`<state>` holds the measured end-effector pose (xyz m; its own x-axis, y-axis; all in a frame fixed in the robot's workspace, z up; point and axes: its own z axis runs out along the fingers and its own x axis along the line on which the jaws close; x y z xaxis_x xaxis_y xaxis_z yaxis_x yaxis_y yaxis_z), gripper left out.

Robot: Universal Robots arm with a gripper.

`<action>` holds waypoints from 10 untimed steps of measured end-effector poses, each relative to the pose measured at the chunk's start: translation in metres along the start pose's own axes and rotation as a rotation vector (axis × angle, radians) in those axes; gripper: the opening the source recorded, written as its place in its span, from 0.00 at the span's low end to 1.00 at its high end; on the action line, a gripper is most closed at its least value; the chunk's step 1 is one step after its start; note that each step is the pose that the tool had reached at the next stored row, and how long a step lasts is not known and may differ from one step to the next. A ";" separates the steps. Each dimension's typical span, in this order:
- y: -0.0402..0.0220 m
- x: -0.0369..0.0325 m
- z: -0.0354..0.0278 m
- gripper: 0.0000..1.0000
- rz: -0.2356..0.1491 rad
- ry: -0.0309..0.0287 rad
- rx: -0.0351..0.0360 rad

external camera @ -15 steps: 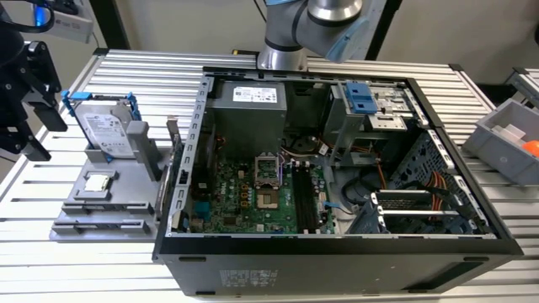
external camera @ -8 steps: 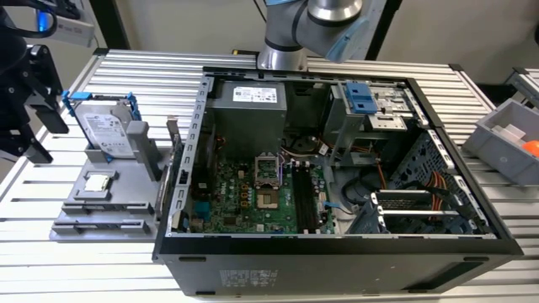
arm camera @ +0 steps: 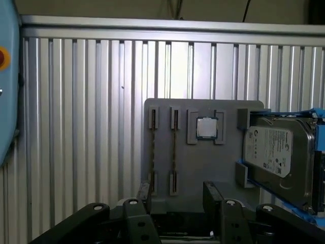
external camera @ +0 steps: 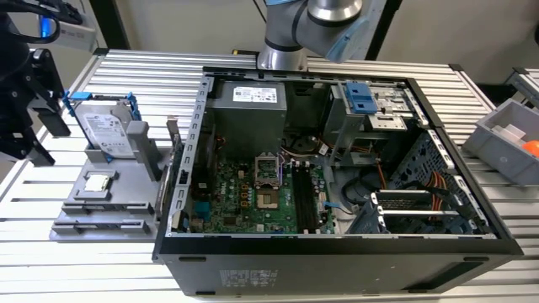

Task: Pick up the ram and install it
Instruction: 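Pick up the ram and move it above insertion slot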

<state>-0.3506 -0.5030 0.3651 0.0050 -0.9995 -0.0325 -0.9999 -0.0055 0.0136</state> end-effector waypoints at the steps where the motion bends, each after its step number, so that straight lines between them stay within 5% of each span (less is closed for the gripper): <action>1: 0.0000 0.0000 0.0005 1.00 0.000 0.0000 0.0000; 10: -0.0001 0.0002 0.0060 1.00 0.000 0.0000 0.0001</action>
<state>-0.3507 -0.5030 0.3591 0.0050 -0.9995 -0.0325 -0.9999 -0.0054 0.0135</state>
